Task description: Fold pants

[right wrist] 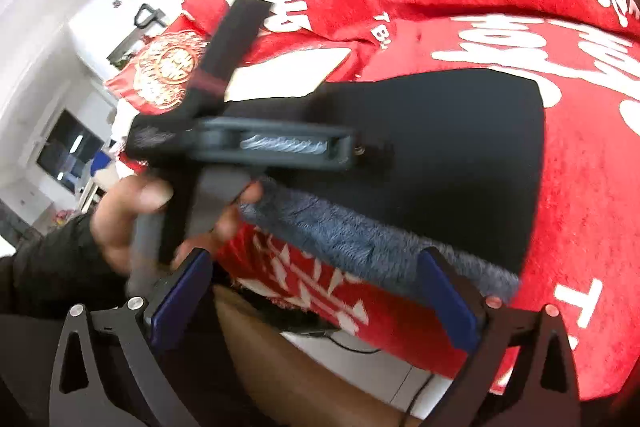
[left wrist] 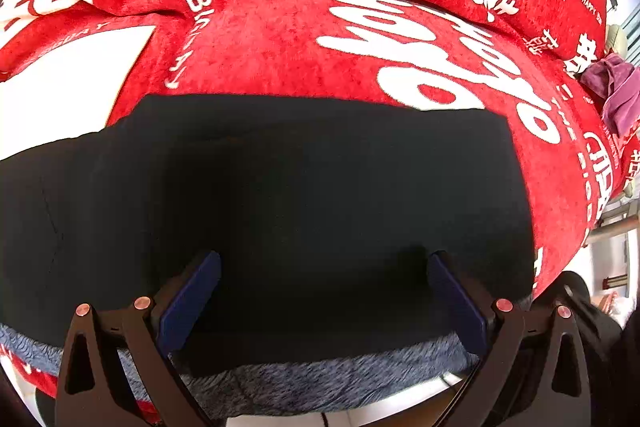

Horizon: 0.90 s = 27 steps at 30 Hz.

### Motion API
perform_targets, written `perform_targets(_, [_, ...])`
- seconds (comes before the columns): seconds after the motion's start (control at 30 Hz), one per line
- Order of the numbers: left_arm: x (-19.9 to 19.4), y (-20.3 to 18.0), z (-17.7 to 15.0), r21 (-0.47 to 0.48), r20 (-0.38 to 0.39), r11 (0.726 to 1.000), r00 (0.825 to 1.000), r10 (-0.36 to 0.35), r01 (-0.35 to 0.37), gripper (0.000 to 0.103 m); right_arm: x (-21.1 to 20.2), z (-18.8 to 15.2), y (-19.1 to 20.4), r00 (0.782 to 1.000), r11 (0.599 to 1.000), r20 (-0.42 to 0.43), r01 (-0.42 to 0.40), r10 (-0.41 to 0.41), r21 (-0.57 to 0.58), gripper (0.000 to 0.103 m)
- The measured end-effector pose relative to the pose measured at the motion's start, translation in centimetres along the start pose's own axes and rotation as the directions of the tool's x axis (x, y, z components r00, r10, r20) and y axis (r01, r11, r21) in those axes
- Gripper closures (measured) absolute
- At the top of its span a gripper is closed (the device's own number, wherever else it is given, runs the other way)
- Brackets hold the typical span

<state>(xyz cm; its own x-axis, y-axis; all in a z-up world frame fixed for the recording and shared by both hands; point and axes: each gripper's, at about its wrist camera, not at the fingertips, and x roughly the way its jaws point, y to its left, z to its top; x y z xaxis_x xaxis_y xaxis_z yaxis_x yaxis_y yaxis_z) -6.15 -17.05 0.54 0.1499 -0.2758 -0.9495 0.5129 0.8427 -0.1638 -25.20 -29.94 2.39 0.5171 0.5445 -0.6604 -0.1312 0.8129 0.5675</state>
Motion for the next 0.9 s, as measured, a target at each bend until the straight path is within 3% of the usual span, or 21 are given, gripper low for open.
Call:
perform_targets(0.07, [-0.3,0.2,-1.0,0.029,0.005,1.0,1.0,0.009,-0.009,0.0,1.3,0.0,-2.2,0.997,0.995,-0.067,0.037,-0.031,0.093,0.001])
perform_targets(0.1, [-0.7,0.2,-1.7,0.048,0.013,0.998,1.0,0.028,-0.028,0.0,1.1,-0.2,-2.8,0.998,0.992,-0.06,0.005,0.003,0.127,0.001])
perform_targets(0.17, [-1.9,0.6,-2.7,0.045,0.036,0.995,0.995,0.09,-0.092,0.0,-0.1,-0.6,-2.7,0.999,0.993,-0.053,0.016,-0.01,0.116,0.001])
perform_targets(0.3, [-4.5,4.3,-4.1,-0.091,0.096,0.996,0.995,0.031,-0.022,0.0,-2.3,-0.1,-1.4,0.996,0.996,-0.02,0.082,-0.081,0.034,0.0])
perform_targets(0.47, [-5.6,9.2,-5.0,-0.251,0.117,0.966,0.988,0.099,-0.067,0.0,-1.6,3.6,0.9,0.99,0.987,0.076,0.129,-0.122,-0.096,0.0])
perform_targets(0.53, [-5.6,11.8,-5.6,-0.329,0.1,0.94,0.987,0.129,-0.089,0.0,1.5,5.7,1.2,0.97,0.956,0.034,0.244,-0.242,-0.163,0.0])
perform_targets(0.63, [-5.6,14.9,-6.6,-0.411,0.078,0.904,0.984,0.162,-0.117,0.0,5.9,7.9,1.4,0.932,0.918,-0.036,0.346,-0.36,-0.195,0.0])
perform_targets(0.8, [-5.9,17.0,-7.5,-0.446,0.089,0.887,0.98,0.175,-0.118,0.0,12.3,9.1,2.7,0.845,0.791,-0.044,0.48,-0.533,-0.379,0.0])
perform_targets(0.9, [-6.5,18.6,-7.9,-0.466,0.104,0.878,0.979,0.174,-0.106,0.0,13.9,10.1,2.7,0.844,0.793,-0.036,0.486,-0.535,-0.367,0.0])
